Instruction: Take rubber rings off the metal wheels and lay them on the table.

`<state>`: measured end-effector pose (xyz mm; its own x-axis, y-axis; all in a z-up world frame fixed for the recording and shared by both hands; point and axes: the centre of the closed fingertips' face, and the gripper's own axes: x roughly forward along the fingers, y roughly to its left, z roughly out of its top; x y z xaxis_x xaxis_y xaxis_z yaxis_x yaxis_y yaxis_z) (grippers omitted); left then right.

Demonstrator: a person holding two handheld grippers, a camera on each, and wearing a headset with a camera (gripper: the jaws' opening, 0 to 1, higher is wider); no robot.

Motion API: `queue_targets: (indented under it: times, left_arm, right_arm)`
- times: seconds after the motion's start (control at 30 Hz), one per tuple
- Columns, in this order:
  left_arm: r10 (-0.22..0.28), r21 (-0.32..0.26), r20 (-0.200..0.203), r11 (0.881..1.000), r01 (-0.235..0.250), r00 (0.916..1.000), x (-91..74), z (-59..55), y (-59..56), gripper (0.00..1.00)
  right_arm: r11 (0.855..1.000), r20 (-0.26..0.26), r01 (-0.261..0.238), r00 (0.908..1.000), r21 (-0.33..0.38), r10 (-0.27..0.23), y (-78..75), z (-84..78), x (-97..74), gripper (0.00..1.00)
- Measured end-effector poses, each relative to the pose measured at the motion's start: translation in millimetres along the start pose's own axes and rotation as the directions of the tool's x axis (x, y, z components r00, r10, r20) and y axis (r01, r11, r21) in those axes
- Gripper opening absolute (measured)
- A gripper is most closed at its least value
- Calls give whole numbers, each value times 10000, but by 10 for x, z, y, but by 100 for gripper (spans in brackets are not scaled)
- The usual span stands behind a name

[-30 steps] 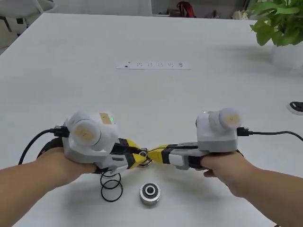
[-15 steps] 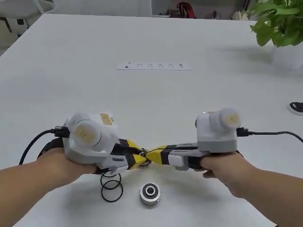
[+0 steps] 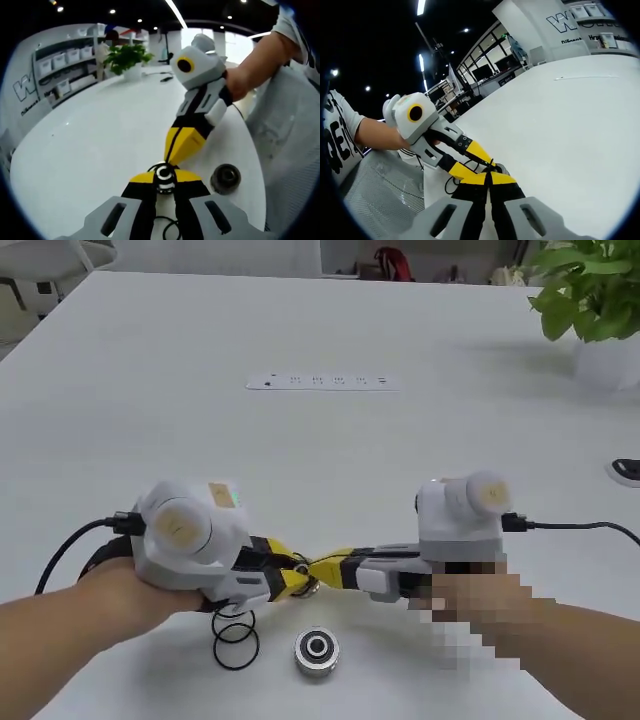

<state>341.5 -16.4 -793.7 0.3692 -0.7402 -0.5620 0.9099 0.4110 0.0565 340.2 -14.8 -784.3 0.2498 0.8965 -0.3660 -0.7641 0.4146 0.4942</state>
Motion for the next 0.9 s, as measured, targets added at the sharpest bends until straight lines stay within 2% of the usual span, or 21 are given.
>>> queue_targets:
  times: [0.2,0.5,0.9]
  left_arm:
    - [-39,30,113,10000,39,9999,-7,4,-6,13]
    - [-306,-586,269,9978,322,9992,-24,1,-11,16]
    - [-435,-438,384,9980,452,9983,-111,34,-24,24]
  right_arm:
    - [10000,13,15,10000,54,-15,-2,8,1,0]
    - [9998,100,90,9999,160,-92,-31,22,-15,0]
    - [9997,215,2,9998,250,-7,-21,52,-15,0]
